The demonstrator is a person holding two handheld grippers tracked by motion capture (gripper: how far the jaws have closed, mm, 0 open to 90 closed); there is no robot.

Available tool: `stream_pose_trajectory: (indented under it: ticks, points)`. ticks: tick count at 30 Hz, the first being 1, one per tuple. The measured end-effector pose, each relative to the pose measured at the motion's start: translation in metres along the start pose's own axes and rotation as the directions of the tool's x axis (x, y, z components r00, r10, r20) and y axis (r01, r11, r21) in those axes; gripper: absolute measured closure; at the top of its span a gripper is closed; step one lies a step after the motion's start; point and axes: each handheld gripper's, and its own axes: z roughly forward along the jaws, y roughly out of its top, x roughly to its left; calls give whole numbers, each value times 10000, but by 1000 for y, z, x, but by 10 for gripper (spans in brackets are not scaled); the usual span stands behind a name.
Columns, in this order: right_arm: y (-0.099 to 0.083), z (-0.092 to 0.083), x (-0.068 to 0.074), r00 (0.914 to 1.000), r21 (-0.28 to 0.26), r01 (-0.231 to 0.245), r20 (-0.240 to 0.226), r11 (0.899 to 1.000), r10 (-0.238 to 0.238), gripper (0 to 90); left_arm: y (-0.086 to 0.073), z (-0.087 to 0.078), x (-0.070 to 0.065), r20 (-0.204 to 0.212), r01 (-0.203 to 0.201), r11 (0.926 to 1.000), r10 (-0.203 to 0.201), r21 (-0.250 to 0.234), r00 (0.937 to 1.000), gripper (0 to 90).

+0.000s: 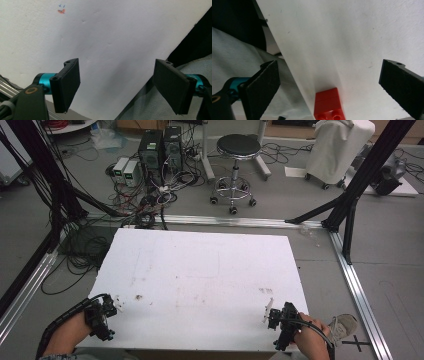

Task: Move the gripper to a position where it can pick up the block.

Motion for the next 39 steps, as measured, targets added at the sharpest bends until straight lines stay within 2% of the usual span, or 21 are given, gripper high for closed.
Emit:
stream_pose_trajectory:
  ticks: [7, 15, 18, 22, 27, 34, 39]
  points:
    - [-2, -4, 0, 9997, -299, 140, 201, 9995, -134, 30, 1, 0, 0, -17, -8, 10000, 8, -25, 10000, 223]
    - [-6, -7, 0, 9995, -498, 248, 200, 9985, -238, 30, 0, 0, 0, -14, 20, 10000, -20, -46, 10000, 224]
    - [-10, -10, -2, 9982, -510, 554, 275, 9972, -541, 30, 0, 1, -1, -67, 6, 10000, -7, -27, 10000, 223]
    - [-13, -12, -1, 9981, -512, 552, 302, 9972, -537, 30, 1, 1, -1, -31, 1, 10000, -1, -18, 10000, 224]
    - [-22, -14, -1, 9939, -384, 1067, 317, 9935, -1055, 30, 0, 1, -1, -33, 30, 10000, -30, -23, 10000, 223]
    - [-33, -16, 0, 9909, -367, 1325, 280, 9905, -1315, 30, 1, 1, -1, -31, 0, 10000, 0, -49, 10000, 223]
    - [-39, -16, -2, 9937, -436, 1107, 231, 9929, -1098, 30, 1, 1, -1, -33, 15, 10000, -16, -32, 10000, 224]
